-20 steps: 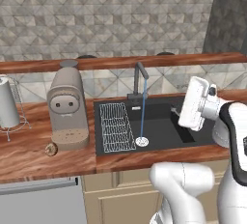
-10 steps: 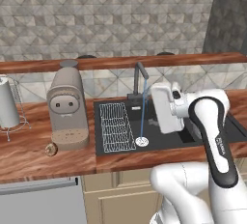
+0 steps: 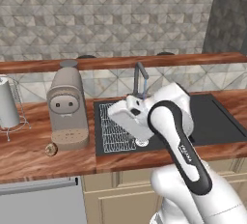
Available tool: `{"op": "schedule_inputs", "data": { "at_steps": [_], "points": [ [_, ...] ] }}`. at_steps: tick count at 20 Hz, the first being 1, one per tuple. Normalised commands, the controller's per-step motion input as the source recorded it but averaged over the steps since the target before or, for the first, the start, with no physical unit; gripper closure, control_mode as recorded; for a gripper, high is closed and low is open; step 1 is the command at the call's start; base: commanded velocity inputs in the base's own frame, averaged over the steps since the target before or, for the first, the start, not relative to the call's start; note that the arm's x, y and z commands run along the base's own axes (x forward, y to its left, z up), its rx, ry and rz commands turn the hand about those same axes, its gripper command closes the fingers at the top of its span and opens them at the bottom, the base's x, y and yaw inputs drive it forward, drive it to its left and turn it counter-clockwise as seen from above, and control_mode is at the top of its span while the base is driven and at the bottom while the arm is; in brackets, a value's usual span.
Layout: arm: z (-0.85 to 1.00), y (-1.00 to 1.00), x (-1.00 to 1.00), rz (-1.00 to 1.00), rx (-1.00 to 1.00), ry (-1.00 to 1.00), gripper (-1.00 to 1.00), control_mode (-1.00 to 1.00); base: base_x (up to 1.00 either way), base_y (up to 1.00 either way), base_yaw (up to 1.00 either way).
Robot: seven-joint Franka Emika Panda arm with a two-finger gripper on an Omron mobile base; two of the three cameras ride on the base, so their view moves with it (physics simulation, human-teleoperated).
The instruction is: Turn on the sink faucet. Then move the mushroom from the counter to the sink. Turn off the sink. Move the vegetable from the sink to the pot next to the stove. Finally move the pot to the rear left burner.
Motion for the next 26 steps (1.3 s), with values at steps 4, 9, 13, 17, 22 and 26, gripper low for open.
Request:
{"op": "schedule_inputs", "data": {
  "at_steps": [4, 9, 13, 17, 22, 26],
  "points": [
    [-0.3, 0.91, -0.19, 0.35, -0.31, -0.04, -1.0, -1.0, 0.0, 0.0, 0.0],
    [-0.41, 0.98, 0.15, 0.29, -0.1, 0.03, -1.0, -1.0, 0.0, 0.0, 0.0],
    [-0.23, 0.79, 0.81, 0.07, 0.0, 0.09, -1.0, -1.0, 0.0, 0.0, 0.0],
    [-0.16, 0.6, 0.62, 0.0, 0.0, 0.09, -1.0, -1.0, 0.0, 0.0, 0.0],
    [-0.12, 0.31, 0.43, 0.0, 0.0, 0.09, -1.0, -1.0, 0.0, 0.0, 0.0],
    [-0.05, 0.03, 0.16, 0.0, 0.0, 0.04, -1.0, -1.0, 0.0, 0.0, 0.0]
  ]
}}
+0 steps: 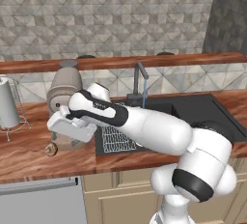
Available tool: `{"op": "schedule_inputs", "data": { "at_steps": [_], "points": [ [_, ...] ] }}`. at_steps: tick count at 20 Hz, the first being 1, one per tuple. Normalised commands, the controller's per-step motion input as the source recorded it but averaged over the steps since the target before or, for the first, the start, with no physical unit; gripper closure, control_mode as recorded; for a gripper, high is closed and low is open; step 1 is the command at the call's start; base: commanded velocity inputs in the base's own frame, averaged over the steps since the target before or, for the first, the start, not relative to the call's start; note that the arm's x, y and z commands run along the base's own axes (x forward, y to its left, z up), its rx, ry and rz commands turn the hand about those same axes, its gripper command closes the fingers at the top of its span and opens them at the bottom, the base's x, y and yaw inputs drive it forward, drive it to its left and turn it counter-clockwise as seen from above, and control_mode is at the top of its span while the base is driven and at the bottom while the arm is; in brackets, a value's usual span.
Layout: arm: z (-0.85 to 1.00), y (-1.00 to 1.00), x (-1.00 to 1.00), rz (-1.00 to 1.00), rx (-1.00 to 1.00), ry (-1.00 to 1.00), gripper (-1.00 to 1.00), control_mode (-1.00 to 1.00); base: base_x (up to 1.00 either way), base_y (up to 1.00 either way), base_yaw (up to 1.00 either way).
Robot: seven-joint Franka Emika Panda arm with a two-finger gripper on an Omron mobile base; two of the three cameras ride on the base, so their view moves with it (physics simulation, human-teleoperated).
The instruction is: Turn on the sink faucet. Then move the mushroom from the counter to the sink. Turn off the sink. Move the vegetable from the sink to the pot next to the stove. Finally move the pot to the rear left burner.
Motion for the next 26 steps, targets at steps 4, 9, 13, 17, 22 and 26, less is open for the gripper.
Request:
{"op": "schedule_inputs", "data": {
  "at_steps": [4, 9, 13, 17, 22, 26],
  "points": [
    [-0.11, 0.0, 0.06, 0.0, 0.0, -0.01, -1.0, -1.0, 0.0, 0.0, 0.0],
    [-0.41, 0.0, 0.22, 0.0, -0.03, -0.03, -1.0, -1.0, 0.0, 0.0, 0.0],
    [-0.43, 0.05, 0.11, -0.02, -0.13, -0.11, -1.0, -1.0, 0.0, 0.0, 0.0],
    [-0.31, 0.03, 0.01, -0.06, -0.07, -0.1, -1.0, -1.0, 0.0, 0.0, 0.0],
    [-0.04, 0.2, 0.08, -0.08, -0.02, -0.03, -1.0, -1.0, 0.0, 0.0, 0.0],
    [-0.2, 0.25, 0.2, -0.13, -0.04, -0.05, -1.0, -1.0, 0.0, 0.0, 0.0]
  ]
}}
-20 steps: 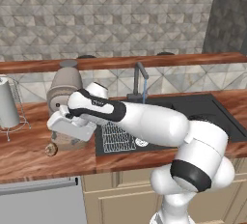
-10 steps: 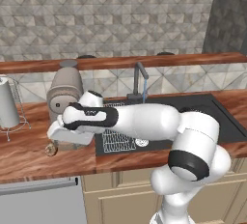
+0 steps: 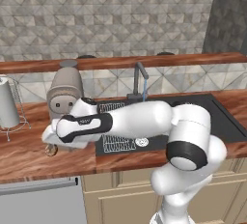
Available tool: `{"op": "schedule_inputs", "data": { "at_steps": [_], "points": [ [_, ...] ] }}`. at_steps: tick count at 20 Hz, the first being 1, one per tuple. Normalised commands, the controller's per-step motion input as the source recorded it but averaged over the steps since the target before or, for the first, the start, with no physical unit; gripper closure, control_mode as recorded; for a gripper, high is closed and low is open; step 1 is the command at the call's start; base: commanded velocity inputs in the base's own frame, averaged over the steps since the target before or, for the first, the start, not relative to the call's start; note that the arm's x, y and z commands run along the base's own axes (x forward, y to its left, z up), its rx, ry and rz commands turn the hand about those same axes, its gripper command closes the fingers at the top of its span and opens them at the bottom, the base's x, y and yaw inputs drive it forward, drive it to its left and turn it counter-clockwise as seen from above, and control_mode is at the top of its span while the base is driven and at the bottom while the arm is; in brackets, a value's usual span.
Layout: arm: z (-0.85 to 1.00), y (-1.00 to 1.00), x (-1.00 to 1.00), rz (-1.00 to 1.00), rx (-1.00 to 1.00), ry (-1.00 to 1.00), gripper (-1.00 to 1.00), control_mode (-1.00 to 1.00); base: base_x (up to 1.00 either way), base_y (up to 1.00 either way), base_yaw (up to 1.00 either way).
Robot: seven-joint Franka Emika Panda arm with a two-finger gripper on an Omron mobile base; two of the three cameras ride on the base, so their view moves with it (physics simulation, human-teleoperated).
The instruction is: Turn on the sink faucet. Then move the mushroom from the counter to the sink. Turn off the sink. Move the vegetable from the sink to the pot next to the stove. Finally move the pot to the rear left burner.
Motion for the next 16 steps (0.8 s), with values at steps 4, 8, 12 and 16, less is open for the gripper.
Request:
{"op": "schedule_inputs", "data": {
  "at_steps": [4, 8, 12, 16],
  "points": [
    [-0.22, 0.08, 0.26, -0.18, -0.04, -0.05, -1.0, -1.0, 0.0, 0.0, 0.0],
    [-0.03, 0.02, 0.31, -0.21, 0.0, -0.01, -1.0, -1.0, 0.0, 0.0, 0.0],
    [0.0, 0.07, 0.32, -0.22, 0.0, 0.0, -1.0, -1.0, 0.0, 0.0, 0.0],
    [-0.04, 0.08, 0.22, -0.18, 0.0, 0.04, -1.0, -1.0, 0.0, 0.0, 0.0]
  ]
}}
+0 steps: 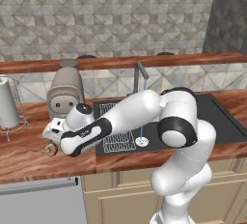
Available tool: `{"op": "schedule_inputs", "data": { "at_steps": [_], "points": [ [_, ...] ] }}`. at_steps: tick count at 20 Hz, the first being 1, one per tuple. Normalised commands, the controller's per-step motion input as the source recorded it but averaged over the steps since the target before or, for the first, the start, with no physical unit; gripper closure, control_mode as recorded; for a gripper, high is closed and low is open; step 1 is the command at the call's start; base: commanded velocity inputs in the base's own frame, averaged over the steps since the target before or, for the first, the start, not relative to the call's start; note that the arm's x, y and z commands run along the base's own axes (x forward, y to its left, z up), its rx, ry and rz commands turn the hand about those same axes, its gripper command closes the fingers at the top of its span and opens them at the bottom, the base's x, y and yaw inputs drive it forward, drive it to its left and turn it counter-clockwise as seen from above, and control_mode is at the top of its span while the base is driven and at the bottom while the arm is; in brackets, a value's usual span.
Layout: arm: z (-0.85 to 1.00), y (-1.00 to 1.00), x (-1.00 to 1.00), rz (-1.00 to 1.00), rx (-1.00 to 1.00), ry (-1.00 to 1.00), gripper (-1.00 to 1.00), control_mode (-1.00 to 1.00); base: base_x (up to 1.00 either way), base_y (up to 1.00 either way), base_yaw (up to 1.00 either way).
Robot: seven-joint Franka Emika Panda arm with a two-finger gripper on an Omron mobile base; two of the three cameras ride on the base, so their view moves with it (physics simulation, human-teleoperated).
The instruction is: Turn on the sink faucet. Then move the mushroom from the counter to the sink. Turn off the sink. Move the vegetable from the sink to the pot next to the stove. Finally move the pot to the rear left burner.
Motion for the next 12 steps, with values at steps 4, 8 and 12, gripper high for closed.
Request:
{"op": "schedule_inputs", "data": {
  "at_steps": [4, 8, 12],
  "points": [
    [-0.06, 0.15, 0.12, -0.12, -0.01, 0.03, -1.0, -1.0, 0.0, 0.0, 0.0],
    [-0.06, 0.25, 0.08, -0.07, -0.02, 0.05, -1.0, -1.0, 0.0, 0.0, 0.0],
    [-0.04, 0.2, 0.12, -0.06, -0.01, 0.05, -1.0, -1.0, 0.0, 0.0, 0.0]
  ]
}}
